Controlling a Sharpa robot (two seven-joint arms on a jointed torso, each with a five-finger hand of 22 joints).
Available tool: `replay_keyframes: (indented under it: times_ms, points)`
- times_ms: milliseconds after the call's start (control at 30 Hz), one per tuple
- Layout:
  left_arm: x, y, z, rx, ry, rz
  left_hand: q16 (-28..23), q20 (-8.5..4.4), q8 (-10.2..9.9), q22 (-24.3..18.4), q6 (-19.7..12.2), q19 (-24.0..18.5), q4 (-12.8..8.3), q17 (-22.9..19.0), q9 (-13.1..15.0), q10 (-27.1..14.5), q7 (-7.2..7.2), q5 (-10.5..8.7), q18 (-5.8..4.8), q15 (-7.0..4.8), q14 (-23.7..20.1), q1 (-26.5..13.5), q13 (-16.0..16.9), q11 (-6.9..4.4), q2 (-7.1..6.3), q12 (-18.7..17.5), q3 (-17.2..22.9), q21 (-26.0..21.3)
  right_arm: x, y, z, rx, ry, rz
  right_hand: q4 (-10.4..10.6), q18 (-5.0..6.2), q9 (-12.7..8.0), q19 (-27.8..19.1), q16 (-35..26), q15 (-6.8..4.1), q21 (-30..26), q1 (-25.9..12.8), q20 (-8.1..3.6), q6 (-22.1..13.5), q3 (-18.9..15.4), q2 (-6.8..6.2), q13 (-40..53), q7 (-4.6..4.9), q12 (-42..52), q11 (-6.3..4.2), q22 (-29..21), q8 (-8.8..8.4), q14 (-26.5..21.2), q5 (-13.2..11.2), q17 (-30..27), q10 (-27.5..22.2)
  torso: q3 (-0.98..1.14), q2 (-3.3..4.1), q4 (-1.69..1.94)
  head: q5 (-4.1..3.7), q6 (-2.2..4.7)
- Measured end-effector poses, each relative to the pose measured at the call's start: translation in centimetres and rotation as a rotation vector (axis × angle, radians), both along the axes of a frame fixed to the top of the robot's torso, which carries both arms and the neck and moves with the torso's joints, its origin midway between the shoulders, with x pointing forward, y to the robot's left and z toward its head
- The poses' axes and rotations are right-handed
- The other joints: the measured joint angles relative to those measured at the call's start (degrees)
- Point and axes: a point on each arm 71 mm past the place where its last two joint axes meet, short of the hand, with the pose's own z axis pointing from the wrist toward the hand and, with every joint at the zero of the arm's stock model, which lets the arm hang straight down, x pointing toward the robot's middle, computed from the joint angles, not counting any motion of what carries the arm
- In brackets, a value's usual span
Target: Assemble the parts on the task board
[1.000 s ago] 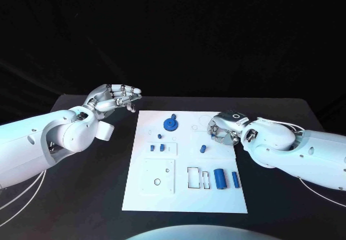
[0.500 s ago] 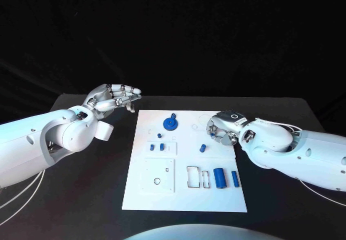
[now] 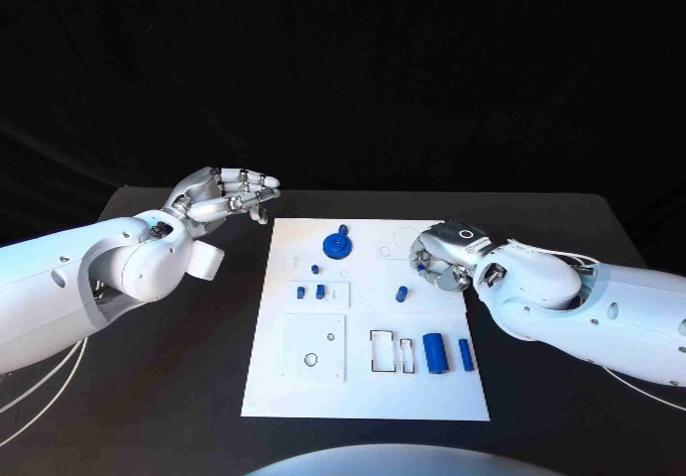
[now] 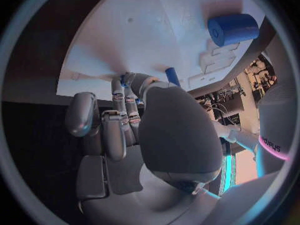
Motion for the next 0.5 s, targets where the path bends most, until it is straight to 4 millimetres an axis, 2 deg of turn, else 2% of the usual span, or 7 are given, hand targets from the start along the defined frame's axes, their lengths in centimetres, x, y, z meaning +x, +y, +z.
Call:
replay_keyframes:
  times_ms: [267,333,500]
  points:
    - [0.0,0.0,0.0,0.002,0.001,-0.002,0.0,0.0,0.0,0.0,0.0,0.0,0.0,0.0,0.0,0.0,0.02,0.0,0.0,0.0,0.0,-0.2,-0.1,0.0,-0.23,0.0,0.0,-0.1,-0.2,-0.1,0.7,0.011,-0.014,-0.003,-0.4,0.01,0.0,0.0,0.0,0.0,0.0,-0.2,0.0,0.2,0.4,-0.08,0.0,0.18,0.0,0.0,0.0,-0.01,0.0,0.0,0.0,0.0,0.02,-0.03,0.0,-0.1,0.13]
    - [0.0,0.0,0.0,0.002,0.001,-0.002,0.0,0.0,0.0,-0.1,-0.2,0.0,0.0,0.0,0.0,0.0,0.21,0.0,0.0,0.0,0.0,-0.2,-0.1,0.0,-0.23,0.0,0.0,-0.1,-0.3,-0.1,1.0,0.016,-0.018,-0.004,-1.2,0.02,0.1,0.0,0.0,0.0,0.0,-0.5,0.0,0.2,1.2,-0.32,0.0,0.18,0.0,0.0,0.0,-0.01,0.0,0.0,0.0,0.0,0.02,-0.04,0.01,-0.14,0.15]
    - [0.1,0.0,-0.1,0.003,0.002,-0.001,-0.1,0.0,0.0,-0.1,-0.2,0.0,0.0,-0.1,0.0,0.0,0.21,0.0,0.0,0.2,-0.2,-0.2,-0.1,0.01,-0.23,0.0,0.0,-0.1,-0.2,-0.3,1.9,0.032,-0.032,-0.008,-1.7,0.02,0.2,0.0,0.0,0.0,0.0,-0.6,0.0,0.3,1.7,-0.46,0.0,0.13,0.0,0.0,0.0,-0.01,0.0,-0.2,0.0,0.0,0.02,-0.06,0.0,-0.19,0.23]
